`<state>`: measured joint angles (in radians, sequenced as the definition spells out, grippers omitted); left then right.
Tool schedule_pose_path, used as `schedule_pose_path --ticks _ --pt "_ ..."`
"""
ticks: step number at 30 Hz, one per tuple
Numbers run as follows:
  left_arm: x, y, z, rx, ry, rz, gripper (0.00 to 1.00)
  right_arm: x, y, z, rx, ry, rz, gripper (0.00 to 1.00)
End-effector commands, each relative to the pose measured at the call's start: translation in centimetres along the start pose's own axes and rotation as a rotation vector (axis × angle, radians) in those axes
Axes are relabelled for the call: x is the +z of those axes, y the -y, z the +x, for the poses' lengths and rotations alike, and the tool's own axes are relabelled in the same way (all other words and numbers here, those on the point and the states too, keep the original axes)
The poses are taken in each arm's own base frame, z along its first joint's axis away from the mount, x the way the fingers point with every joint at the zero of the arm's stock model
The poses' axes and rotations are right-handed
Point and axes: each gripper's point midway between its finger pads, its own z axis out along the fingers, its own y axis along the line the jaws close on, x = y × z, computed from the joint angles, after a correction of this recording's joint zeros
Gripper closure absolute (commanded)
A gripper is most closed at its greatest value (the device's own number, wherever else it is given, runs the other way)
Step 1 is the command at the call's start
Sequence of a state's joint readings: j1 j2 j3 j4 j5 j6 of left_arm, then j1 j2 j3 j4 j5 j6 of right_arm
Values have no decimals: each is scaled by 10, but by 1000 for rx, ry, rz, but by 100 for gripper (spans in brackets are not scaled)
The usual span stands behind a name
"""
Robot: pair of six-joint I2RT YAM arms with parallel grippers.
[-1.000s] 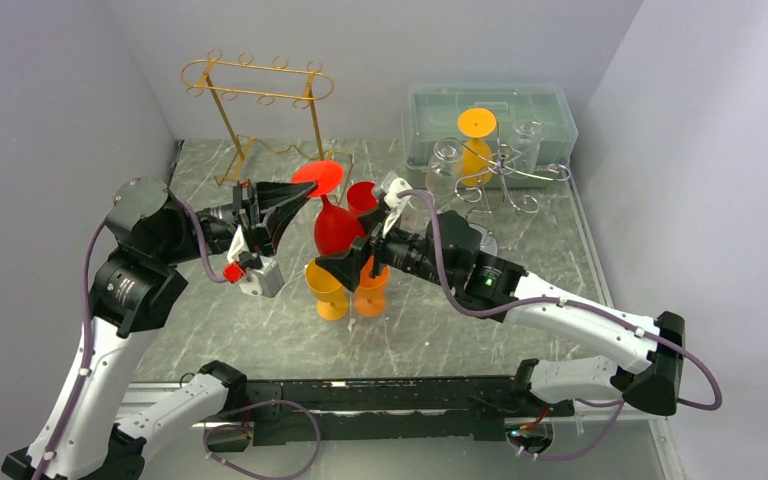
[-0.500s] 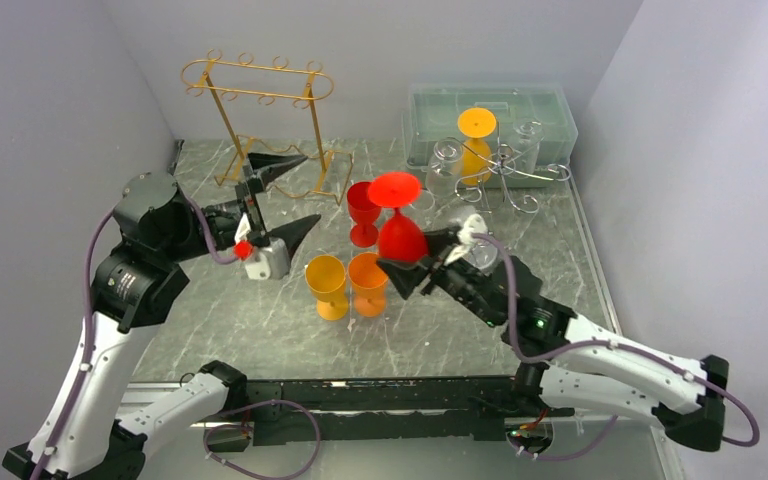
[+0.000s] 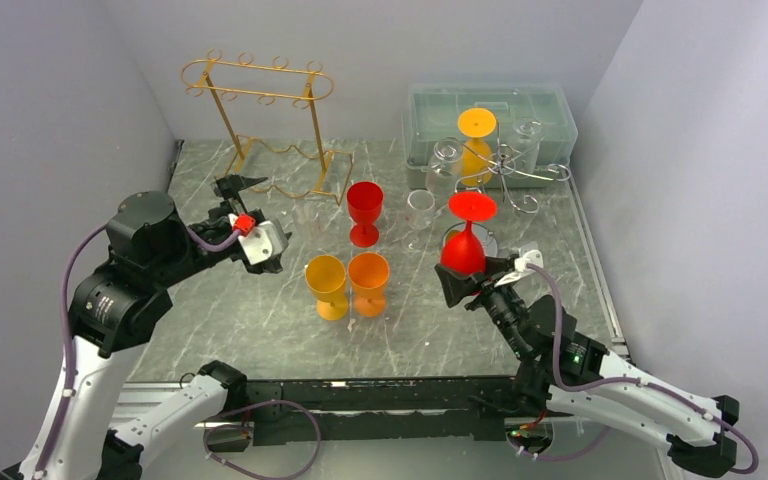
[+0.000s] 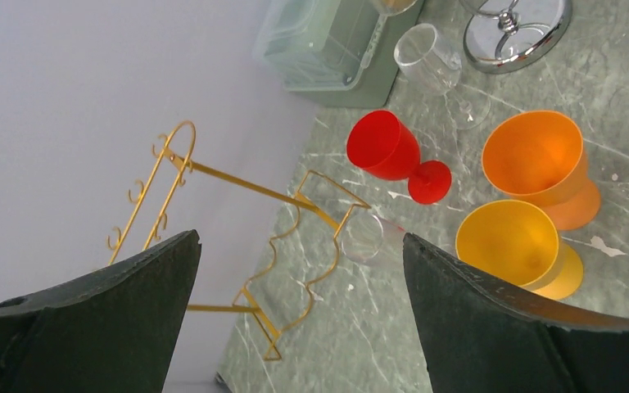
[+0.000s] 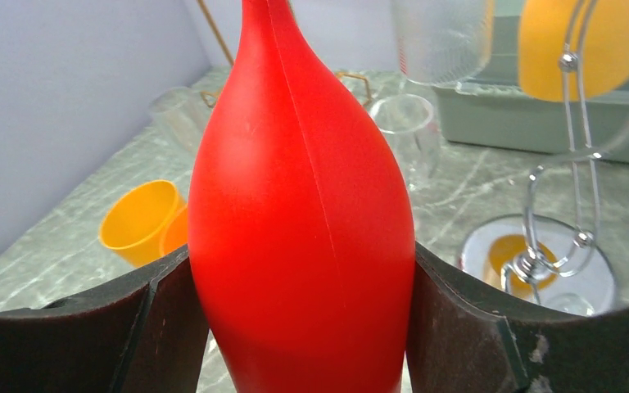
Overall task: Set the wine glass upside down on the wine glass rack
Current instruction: Turn the wine glass upside down at the wine rack.
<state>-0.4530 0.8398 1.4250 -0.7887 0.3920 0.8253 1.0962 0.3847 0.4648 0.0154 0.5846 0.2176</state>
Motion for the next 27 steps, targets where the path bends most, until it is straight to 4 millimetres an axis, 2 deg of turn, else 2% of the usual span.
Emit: schedule_pose_path --ticks 1,7,16,27 --pt "-5 2 15 -93 -83 -23 1 0 26 12 -25 -23 144 35" --pt "-7 2 17 -84 -85 -42 0 6 50 9 -29 13 294 34" --pt "-12 5 23 -68 -110 -41 1 27 67 0 9 31 318 34" --pt "-15 6 21 -55 -103 -42 1 48 71 1 -21 -7 292 35"
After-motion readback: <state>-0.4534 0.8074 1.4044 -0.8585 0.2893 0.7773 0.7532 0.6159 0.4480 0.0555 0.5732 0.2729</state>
